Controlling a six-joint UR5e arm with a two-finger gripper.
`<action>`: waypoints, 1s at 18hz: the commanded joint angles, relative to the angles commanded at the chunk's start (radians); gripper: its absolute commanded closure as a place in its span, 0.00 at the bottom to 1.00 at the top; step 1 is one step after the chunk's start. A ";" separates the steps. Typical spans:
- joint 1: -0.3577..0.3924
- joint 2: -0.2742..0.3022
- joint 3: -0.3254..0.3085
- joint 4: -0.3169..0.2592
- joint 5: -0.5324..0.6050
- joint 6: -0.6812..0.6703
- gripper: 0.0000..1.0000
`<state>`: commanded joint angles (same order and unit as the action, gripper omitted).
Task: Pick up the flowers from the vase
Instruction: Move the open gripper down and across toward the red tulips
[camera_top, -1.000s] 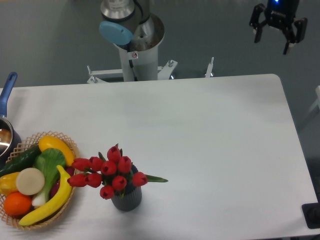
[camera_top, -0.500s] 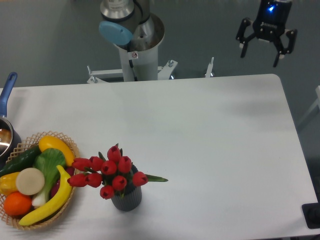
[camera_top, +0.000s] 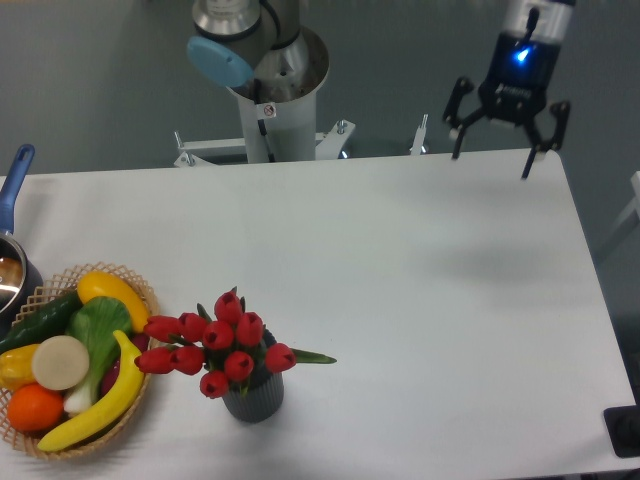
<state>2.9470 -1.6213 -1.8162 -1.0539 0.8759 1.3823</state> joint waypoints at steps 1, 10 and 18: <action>-0.020 -0.009 0.003 0.015 0.000 -0.012 0.00; -0.177 -0.115 0.000 0.167 -0.139 -0.045 0.00; -0.249 -0.155 -0.008 0.167 -0.267 -0.046 0.00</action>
<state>2.6984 -1.7763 -1.8239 -0.8866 0.6090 1.3361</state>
